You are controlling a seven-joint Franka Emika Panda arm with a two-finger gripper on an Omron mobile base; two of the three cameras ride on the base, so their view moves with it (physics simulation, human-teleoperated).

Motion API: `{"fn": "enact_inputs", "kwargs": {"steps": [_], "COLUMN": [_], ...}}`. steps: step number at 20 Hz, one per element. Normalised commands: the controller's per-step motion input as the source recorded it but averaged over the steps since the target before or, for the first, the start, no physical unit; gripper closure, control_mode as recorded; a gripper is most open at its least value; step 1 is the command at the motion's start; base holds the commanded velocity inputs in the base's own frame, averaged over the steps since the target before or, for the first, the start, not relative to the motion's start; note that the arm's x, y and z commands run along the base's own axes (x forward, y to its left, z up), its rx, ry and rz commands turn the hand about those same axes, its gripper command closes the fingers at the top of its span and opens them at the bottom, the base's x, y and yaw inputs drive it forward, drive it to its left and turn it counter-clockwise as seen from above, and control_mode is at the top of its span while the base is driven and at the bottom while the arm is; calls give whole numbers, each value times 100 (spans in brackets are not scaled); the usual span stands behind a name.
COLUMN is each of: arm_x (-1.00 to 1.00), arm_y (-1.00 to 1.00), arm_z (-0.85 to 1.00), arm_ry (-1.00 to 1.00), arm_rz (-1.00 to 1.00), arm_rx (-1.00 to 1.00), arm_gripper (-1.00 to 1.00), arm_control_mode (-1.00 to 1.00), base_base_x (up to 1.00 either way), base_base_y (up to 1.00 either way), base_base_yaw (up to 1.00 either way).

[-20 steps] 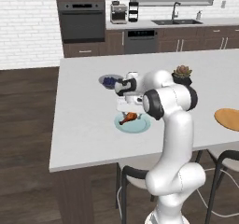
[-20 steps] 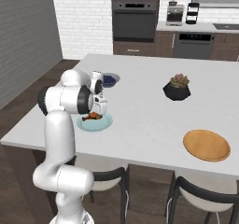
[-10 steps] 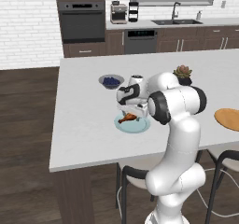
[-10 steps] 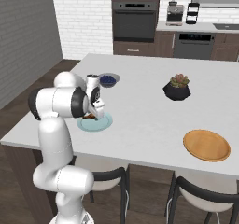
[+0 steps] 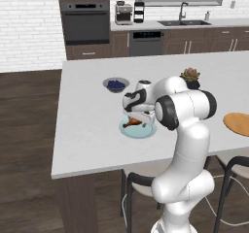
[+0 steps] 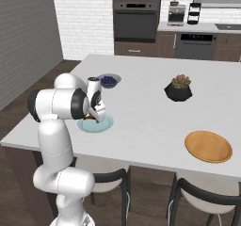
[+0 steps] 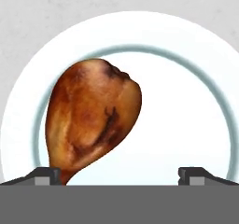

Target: Pick the chicken drumstick and onion from their plates and place them in the bowl. Then put the bowl in the fridge.

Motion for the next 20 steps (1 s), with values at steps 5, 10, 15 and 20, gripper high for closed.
{"fn": "enact_inputs", "kwargs": {"steps": [5, 10, 15, 20], "arm_x": [11, 11, 25, 30], "arm_y": [-8, -2, 0, 0], "arm_z": [15, 0, -15, -25], "arm_ry": [0, 0, 0, 0], "arm_rz": [0, 0, 0, 0], "arm_rx": [1, 0, 0, 0], "arm_gripper": [-100, -100, -100, -100], "arm_control_mode": [-100, -100, -100, -100], "base_base_x": [0, 0, 0, 0], "base_base_y": [0, 0, 0, 0], "base_base_yaw": [0, 0, 0, 0]}}
